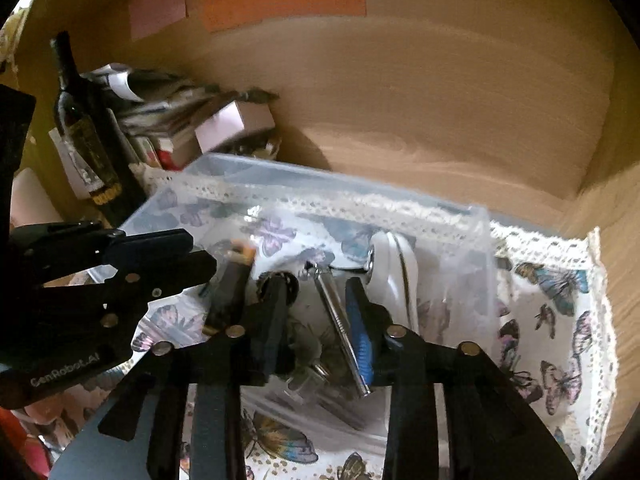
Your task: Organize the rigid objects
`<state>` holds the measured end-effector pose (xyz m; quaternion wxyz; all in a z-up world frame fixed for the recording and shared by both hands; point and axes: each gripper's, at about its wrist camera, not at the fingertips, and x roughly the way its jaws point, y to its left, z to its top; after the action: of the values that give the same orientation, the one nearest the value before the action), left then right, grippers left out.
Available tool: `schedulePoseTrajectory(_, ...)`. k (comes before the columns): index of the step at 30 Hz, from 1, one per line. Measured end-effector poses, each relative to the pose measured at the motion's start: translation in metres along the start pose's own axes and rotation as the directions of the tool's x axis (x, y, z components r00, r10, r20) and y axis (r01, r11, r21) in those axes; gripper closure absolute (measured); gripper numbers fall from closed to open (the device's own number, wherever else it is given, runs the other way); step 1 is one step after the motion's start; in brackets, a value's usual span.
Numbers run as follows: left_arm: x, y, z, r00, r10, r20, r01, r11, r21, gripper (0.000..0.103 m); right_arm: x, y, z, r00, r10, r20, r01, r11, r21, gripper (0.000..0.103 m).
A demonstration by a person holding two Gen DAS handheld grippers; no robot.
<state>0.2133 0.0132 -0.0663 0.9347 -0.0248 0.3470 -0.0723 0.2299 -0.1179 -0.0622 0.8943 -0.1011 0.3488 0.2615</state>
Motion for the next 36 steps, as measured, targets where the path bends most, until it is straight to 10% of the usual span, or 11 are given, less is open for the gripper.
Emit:
schedulePoseTrajectory(14,-0.093,-0.016,-0.011,0.976,0.044,0.212,-0.051,0.998,0.028,0.061,-0.108,0.003,0.001,0.97,-0.012,0.242,0.004,0.999,0.034,0.055)
schedulePoseTrajectory(27,-0.17,-0.039,-0.038,0.903,0.1,0.418,-0.118,0.993,0.019,0.006,-0.176,0.014,-0.024,0.912,-0.033,0.409,0.009,0.998,0.06,0.011)
schedulePoseTrajectory(36,-0.195,-0.048,-0.051,0.876,0.111,0.469,-0.128,0.992,0.004,0.002,-0.195,0.023,-0.039,0.893,-0.046,0.447,0.02,0.998,0.062,0.0)
